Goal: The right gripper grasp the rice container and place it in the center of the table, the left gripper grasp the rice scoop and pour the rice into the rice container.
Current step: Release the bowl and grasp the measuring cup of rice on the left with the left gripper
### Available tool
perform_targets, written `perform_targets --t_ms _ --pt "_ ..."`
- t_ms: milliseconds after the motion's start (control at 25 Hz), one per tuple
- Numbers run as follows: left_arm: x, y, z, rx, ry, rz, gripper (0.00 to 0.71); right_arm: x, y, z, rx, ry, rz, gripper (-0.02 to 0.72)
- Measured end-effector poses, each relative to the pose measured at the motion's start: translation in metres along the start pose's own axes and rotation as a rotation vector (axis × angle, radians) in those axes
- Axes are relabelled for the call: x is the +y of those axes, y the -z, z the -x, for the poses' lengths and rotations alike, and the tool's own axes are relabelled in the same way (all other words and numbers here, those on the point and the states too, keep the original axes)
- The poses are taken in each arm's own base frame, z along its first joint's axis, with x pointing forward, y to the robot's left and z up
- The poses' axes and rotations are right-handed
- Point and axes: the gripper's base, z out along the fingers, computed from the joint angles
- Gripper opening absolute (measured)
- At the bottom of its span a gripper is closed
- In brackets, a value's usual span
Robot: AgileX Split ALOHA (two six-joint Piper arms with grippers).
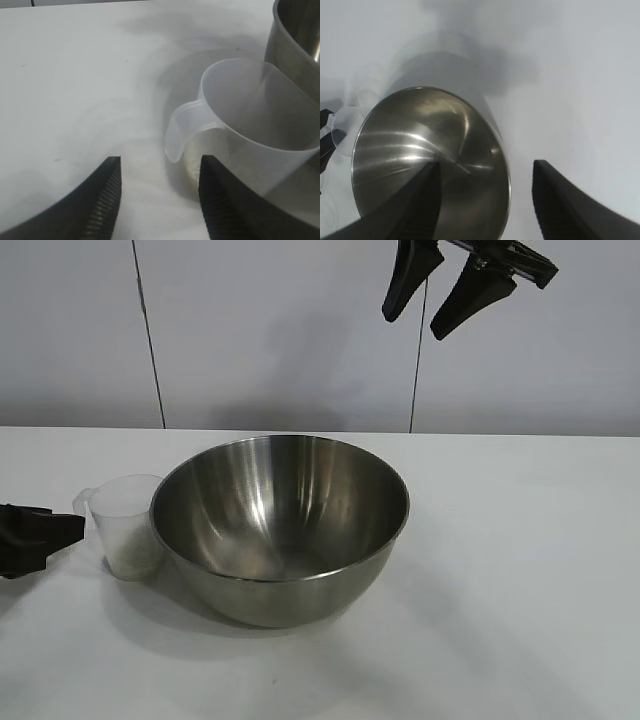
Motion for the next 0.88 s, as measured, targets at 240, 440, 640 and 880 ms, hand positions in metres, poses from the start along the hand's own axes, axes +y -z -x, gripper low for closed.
perform_targets --t_ms 240,440,640,880 --pt "-0.001 -0.001 -0.004 0.011 0.005 -0.007 0.361 0.0 0.0 0.0 0.0 0.0 0.0 0.379" --pt "-0.001 -0.005 -0.025 0.074 0.049 -0.016 0.361 0.0 0.0 0.0 0.0 0.0 0.0 0.379" --pt "0.004 -0.011 -0.022 0.057 0.046 0.003 0.361 0.0 0.0 0.0 -0.001 0.0 0.0 0.379" --pt "0.007 -0.014 -0.019 0.043 0.061 0.005 0.361 0.0 0.0 0.001 -0.007 0.0 0.0 0.379"
